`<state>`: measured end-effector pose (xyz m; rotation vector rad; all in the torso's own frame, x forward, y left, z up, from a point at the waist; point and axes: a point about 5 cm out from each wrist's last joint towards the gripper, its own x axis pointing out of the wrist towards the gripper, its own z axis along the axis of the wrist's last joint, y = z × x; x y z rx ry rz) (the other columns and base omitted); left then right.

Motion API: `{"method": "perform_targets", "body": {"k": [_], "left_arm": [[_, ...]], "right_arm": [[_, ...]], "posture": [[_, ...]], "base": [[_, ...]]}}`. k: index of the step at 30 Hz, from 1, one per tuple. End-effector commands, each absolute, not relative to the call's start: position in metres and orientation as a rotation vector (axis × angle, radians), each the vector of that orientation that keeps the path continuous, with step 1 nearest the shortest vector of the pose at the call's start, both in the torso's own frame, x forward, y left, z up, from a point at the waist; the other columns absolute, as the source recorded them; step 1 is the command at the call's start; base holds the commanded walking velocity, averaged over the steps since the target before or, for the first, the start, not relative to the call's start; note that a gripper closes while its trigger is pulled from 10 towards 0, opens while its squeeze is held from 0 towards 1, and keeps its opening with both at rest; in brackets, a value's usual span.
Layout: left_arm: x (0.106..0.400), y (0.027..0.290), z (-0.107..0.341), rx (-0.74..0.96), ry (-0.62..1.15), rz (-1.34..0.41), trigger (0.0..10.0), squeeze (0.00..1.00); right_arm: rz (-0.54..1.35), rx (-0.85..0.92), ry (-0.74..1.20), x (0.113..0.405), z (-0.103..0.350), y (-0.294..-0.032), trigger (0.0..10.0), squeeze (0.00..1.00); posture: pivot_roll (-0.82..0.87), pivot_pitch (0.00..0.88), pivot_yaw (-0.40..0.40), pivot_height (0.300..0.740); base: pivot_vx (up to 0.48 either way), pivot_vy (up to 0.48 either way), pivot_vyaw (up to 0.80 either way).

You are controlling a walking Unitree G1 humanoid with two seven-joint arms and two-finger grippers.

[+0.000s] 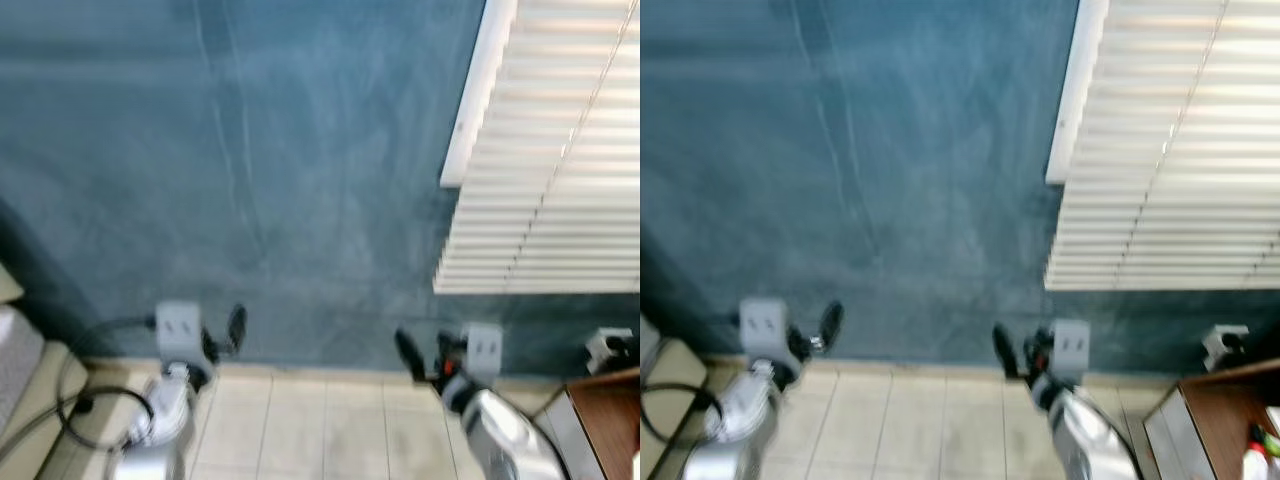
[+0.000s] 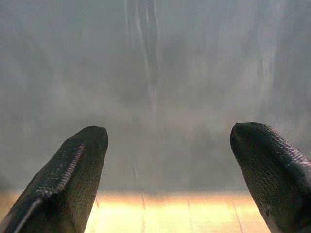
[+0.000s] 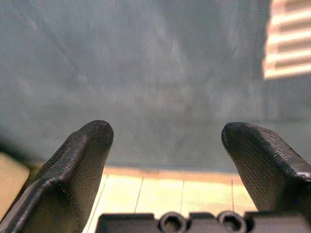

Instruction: Clean up the room

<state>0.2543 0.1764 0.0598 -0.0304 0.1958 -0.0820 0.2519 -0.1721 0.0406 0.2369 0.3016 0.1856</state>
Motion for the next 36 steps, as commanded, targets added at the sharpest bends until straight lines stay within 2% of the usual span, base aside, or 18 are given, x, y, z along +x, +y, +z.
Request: {"method": "perform_targets", "body": {"k": [1, 6, 9, 15, 16, 17, 18, 22, 23, 24, 33, 36], "left_arm": [[0.25, 0.183, 0.054, -0.038, 0.228, -0.063, 10.0, 0.0], [0.241, 0.189, 0.051, 0.014, 0.23, -0.014, 10.0, 0.0], [0.246, 0.19, 0.049, -0.023, 0.238, 0.016, 10.0, 0.0], [0.249, 0.192, 0.045, 0.03, 0.264, 0.086, 10.0, 0.0], [0.25, 0.191, 0.044, 0.039, 0.273, 0.1, 10.0, 1.0], [0.25, 0.191, 0.043, 0.03, 0.274, 0.102, 10.0, 1.0], [0.25, 0.19, 0.044, 0.034, 0.266, 0.095, 10.0, 1.0], [0.254, 0.188, 0.048, 0.059, 0.248, 0.099, 10.0, 1.0], [0.255, 0.188, 0.05, 0.071, 0.242, 0.095, 10.0, 0.92], [0.257, 0.187, 0.053, 0.095, 0.221, 0.084, 10.0, 0.0], [0.259, 0.187, 0.057, 0.085, 0.192, 0.087, 10.0, 0.0], [0.257, 0.187, 0.056, 0.056, 0.194, 0.086, 10.0, 0.0]], "right_arm": [[0.22, 0.217, 0.262, 0.259, 0.05, -0.167, 10.0, 0.0], [0.222, 0.228, 0.286, 0.257, 0.043, -0.175, 10.0, 0.0], [0.255, 0.224, 0.286, 0.258, 0.042, -0.17, 10.0, 0.0], [0.281, 0.218, 0.283, 0.26, 0.041, -0.169, 10.0, 0.0], [0.294, 0.215, 0.282, 0.26, 0.041, -0.168, 10.0, 0.0], [0.299, 0.213, 0.28, 0.261, 0.041, -0.168, 10.0, 0.0], [0.3, 0.215, 0.274, 0.261, 0.042, -0.169, 10.0, 1.0], [0.299, 0.188, 0.256, 0.264, 0.042, -0.172, 10.0, 1.0], [0.303, 0.188, 0.254, 0.264, 0.042, -0.172, 10.0, 1.0], [0.309, 0.187, 0.25, 0.264, 0.042, -0.172, 10.0, 1.0], [0.375, 0.173, 0.218, 0.267, 0.044, -0.167, 10.0, 1.0], [0.382, 0.185, 0.22, 0.267, 0.044, -0.167, 10.0, 1.0]], "posture": [[-0.02, 0.0, 0.02, 0.732], [-0.01, 0.0, 0.005, 0.732], [0.0, 0.0, -0.003, 0.732], [0.01, 0.0, -0.018, 0.732], [0.01, 0.0, -0.018, 0.732], [0.01, 0.0, -0.018, 0.732], [0.01, 0.0, -0.018, 0.732], [0.01, 0.0, -0.017, 0.732], [0.01, 0.0, -0.017, 0.732], [0.01, 0.0, -0.016, 0.732], [0.03, 0.0, -0.022, 0.732], [0.04, 0.0, -0.025, 0.732]], "base": [[0.0, -0.48, 0.69], [0.0, -0.48, 0.7], [0.0, -0.46, 0.65], [0.0, 0.0, 0.64], [0.0, 0.0, 0.64], [0.0, 0.0, 0.64], [0.0, 0.0, 0.65], [0.0, 0.0, 0.63], [0.0, 0.0, 0.64], [0.0, 0.0, 0.64], [0.0, 0.0, 0.62], [0.0, 0.407, 0.61]]}}
